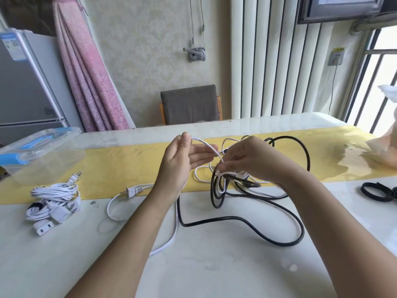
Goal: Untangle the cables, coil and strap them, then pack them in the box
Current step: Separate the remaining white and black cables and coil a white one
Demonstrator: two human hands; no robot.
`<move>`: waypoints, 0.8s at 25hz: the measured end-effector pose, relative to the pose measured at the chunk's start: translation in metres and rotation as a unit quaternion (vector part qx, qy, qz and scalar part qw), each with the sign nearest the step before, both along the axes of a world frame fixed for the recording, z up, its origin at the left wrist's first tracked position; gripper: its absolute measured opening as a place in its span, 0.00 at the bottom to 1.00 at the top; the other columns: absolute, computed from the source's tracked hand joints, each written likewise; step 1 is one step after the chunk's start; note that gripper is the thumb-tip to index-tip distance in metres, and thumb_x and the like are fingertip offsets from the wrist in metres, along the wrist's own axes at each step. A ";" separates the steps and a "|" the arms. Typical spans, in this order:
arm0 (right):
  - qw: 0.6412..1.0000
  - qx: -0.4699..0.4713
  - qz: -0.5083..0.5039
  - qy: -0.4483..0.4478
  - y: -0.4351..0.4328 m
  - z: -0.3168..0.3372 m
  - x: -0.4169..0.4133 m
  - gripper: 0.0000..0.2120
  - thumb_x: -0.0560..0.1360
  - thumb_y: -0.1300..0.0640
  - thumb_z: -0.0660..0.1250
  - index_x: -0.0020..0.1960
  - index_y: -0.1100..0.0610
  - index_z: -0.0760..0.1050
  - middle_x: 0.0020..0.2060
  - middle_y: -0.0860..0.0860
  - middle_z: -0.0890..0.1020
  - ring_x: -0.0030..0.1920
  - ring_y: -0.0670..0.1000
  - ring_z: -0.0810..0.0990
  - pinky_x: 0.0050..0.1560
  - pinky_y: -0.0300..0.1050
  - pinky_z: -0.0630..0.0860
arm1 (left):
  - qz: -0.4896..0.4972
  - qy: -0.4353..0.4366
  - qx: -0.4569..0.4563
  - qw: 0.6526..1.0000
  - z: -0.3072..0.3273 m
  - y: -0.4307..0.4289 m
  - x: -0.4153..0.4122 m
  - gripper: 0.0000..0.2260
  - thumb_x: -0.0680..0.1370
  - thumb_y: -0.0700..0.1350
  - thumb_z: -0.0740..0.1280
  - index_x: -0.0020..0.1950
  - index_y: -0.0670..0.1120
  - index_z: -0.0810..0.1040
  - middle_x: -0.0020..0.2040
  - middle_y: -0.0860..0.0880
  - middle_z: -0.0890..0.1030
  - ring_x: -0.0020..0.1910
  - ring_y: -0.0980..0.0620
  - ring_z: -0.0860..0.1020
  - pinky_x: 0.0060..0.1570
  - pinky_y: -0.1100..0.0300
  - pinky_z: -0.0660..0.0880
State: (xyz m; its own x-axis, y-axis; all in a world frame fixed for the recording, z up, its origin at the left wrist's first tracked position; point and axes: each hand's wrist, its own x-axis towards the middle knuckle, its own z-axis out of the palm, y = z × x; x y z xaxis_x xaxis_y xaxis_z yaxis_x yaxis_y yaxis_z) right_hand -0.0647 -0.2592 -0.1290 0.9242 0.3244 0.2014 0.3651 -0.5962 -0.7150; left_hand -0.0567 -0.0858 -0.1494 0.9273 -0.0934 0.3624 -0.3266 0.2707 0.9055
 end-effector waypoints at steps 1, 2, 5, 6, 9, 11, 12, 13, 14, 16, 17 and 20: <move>1.000 0.013 -0.009 -0.009 -0.002 0.001 0.001 0.07 0.71 0.55 0.74 0.35 0.51 0.80 0.31 0.47 0.83 0.31 0.42 0.77 0.36 0.34 0.71 | -0.015 0.008 0.019 1.000 -0.004 -0.001 0.001 0.12 0.82 0.50 0.56 0.47 0.42 0.68 0.42 0.43 0.85 0.45 0.44 0.84 0.50 0.54 0.80; 0.999 0.027 -0.018 -0.017 -0.003 0.003 0.000 0.07 0.72 0.56 0.73 0.36 0.52 0.79 0.32 0.47 0.83 0.31 0.41 0.78 0.35 0.32 0.71 | -0.026 -0.002 0.071 0.997 -0.009 -0.001 0.003 0.10 0.80 0.49 0.62 0.47 0.43 0.69 0.44 0.44 0.85 0.47 0.46 0.84 0.53 0.56 0.78; 0.996 0.068 -0.033 -0.055 -0.005 0.009 -0.003 0.08 0.74 0.57 0.70 0.37 0.56 0.76 0.31 0.47 0.83 0.30 0.40 0.78 0.34 0.30 0.70 | -0.058 -0.034 0.258 0.964 -0.017 0.002 0.006 0.06 0.76 0.37 0.68 0.48 0.46 0.74 0.44 0.50 0.83 0.45 0.56 0.81 0.49 0.64 0.74; 0.993 0.094 -0.035 -0.063 -0.006 0.012 -0.004 0.09 0.75 0.58 0.69 0.38 0.58 0.75 0.32 0.49 0.84 0.32 0.42 0.80 0.35 0.32 0.73 | -0.065 -0.041 0.299 0.951 -0.017 0.003 0.006 0.08 0.76 0.34 0.67 0.49 0.47 0.76 0.44 0.52 0.82 0.44 0.59 0.80 0.48 0.66 0.73; 0.978 0.202 -0.017 -0.048 -0.012 0.016 -0.005 0.10 0.79 0.60 0.63 0.40 0.61 0.68 0.37 0.56 0.85 0.41 0.54 0.85 0.43 0.45 0.79 | -0.080 -0.061 0.372 0.923 -0.011 0.000 0.000 0.06 0.77 0.38 0.68 0.48 0.49 0.79 0.43 0.57 0.80 0.35 0.67 0.74 0.39 0.73 0.69; 0.973 0.222 -0.031 -0.049 -0.012 0.016 -0.004 0.10 0.80 0.60 0.60 0.41 0.59 0.64 0.38 0.57 0.85 0.42 0.58 0.85 0.45 0.51 0.80 | -0.037 -0.066 0.387 0.919 -0.010 -0.005 -0.005 0.01 0.76 0.44 0.71 0.45 0.48 0.80 0.38 0.57 0.79 0.29 0.66 0.72 0.33 0.70 0.67; 0.971 0.227 -0.050 -0.057 -0.012 0.016 -0.004 0.10 0.81 0.60 0.60 0.42 0.59 0.64 0.37 0.57 0.85 0.41 0.57 0.85 0.44 0.51 0.81 | 0.016 -0.084 0.412 0.907 -0.010 -0.006 -0.004 0.03 0.75 0.45 0.72 0.43 0.49 0.79 0.36 0.57 0.79 0.29 0.65 0.72 0.32 0.66 0.68; 0.965 0.243 -0.068 -0.069 -0.012 0.017 -0.004 0.09 0.81 0.61 0.59 0.42 0.59 0.63 0.36 0.56 0.85 0.39 0.56 0.85 0.42 0.50 0.81 | 0.080 -0.108 0.446 0.885 -0.010 -0.005 -0.001 0.05 0.74 0.46 0.73 0.41 0.50 0.78 0.35 0.56 0.78 0.29 0.62 0.73 0.33 0.61 0.70; 0.953 0.278 -0.083 -0.083 -0.013 0.019 -0.004 0.09 0.81 0.61 0.58 0.42 0.58 0.63 0.34 0.55 0.84 0.37 0.55 0.85 0.40 0.48 0.81 | 0.151 -0.131 0.476 0.856 -0.009 -0.002 0.002 0.07 0.73 0.46 0.73 0.39 0.50 0.76 0.35 0.56 0.78 0.31 0.58 0.74 0.34 0.58 0.70; 0.906 0.389 -0.109 -0.125 -0.023 0.027 -0.005 0.09 0.82 0.61 0.56 0.42 0.57 0.63 0.29 0.53 0.83 0.33 0.53 0.84 0.35 0.45 0.81 | 0.307 -0.171 0.481 0.803 -0.004 0.014 0.010 0.08 0.72 0.42 0.73 0.38 0.48 0.74 0.36 0.53 0.78 0.36 0.47 0.77 0.36 0.55 0.70; 0.873 0.445 -0.130 -0.148 -0.032 0.033 -0.007 0.09 0.82 0.61 0.55 0.43 0.56 0.63 0.28 0.52 0.82 0.32 0.53 0.83 0.33 0.44 0.80 | 0.375 -0.185 0.452 0.788 -0.002 0.027 0.014 0.08 0.71 0.40 0.72 0.37 0.47 0.74 0.36 0.50 0.79 0.37 0.43 0.77 0.36 0.54 0.70; 0.769 0.572 -0.216 -0.186 -0.063 0.040 -0.011 0.08 0.83 0.59 0.54 0.45 0.57 0.65 0.26 0.49 0.79 0.30 0.51 0.82 0.32 0.42 0.78 | 0.466 -0.135 0.390 0.783 0.003 0.054 0.017 0.09 0.73 0.43 0.71 0.38 0.44 0.72 0.34 0.51 0.75 0.37 0.41 0.76 0.37 0.54 0.67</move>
